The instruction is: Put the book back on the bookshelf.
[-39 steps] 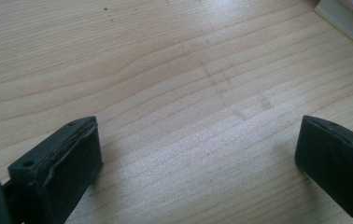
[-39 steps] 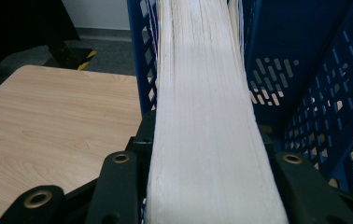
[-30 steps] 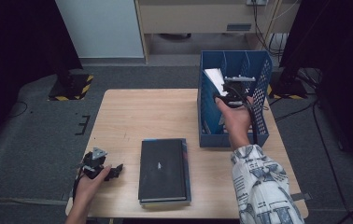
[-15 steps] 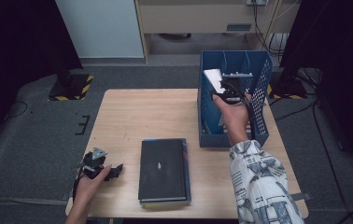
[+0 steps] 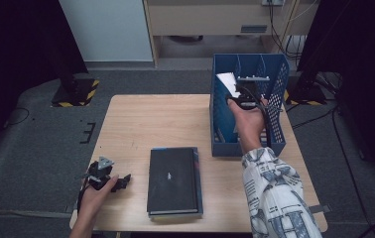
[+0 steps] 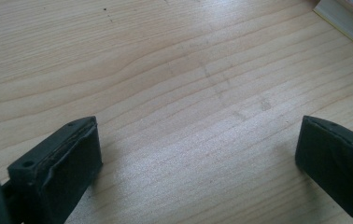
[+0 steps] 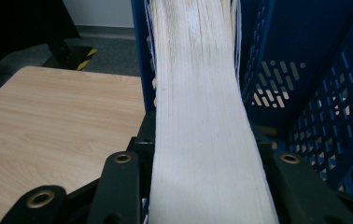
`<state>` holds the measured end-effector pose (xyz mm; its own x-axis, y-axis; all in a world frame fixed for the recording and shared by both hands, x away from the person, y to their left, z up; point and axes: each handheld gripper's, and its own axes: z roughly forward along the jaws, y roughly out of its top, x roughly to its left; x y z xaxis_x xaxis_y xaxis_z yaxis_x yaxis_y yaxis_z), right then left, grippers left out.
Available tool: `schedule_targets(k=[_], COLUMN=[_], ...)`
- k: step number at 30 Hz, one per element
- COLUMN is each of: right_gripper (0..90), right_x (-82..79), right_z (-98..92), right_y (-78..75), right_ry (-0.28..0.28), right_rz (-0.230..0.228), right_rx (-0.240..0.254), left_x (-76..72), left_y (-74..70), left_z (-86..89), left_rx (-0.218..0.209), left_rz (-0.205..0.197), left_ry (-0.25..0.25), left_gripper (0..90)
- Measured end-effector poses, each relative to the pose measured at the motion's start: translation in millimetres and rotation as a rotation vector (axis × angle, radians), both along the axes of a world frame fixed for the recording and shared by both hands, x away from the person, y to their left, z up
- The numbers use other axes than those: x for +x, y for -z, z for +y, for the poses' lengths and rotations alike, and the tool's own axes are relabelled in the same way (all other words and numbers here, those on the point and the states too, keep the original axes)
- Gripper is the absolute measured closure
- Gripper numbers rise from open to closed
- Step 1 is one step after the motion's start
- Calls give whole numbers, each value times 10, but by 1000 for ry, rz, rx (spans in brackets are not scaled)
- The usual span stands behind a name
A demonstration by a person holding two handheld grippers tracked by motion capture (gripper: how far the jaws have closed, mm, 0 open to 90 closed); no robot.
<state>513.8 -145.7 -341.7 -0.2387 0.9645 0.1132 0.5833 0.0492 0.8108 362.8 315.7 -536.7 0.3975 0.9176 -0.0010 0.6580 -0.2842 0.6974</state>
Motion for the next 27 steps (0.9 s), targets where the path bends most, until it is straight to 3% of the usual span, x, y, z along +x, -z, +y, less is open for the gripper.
schedule_targets(k=[13, 25, 27], right_gripper=[605, 605, 605], right_x=[295, 500, 499], right_z=[68, 225, 232], right_y=[-14, 25, 42], right_ry=[86, 126, 136], right_rz=[-42, -60, -61], right_rx=[31, -38, -31], left_x=[4, 10, 12], left_y=[-3, -3, -3], left_z=[1, -5, -6], left_rx=[6, 3, 4], left_rz=[1, 1, 1], left_ry=[9, 16, 18], left_gripper=[0, 0, 0])
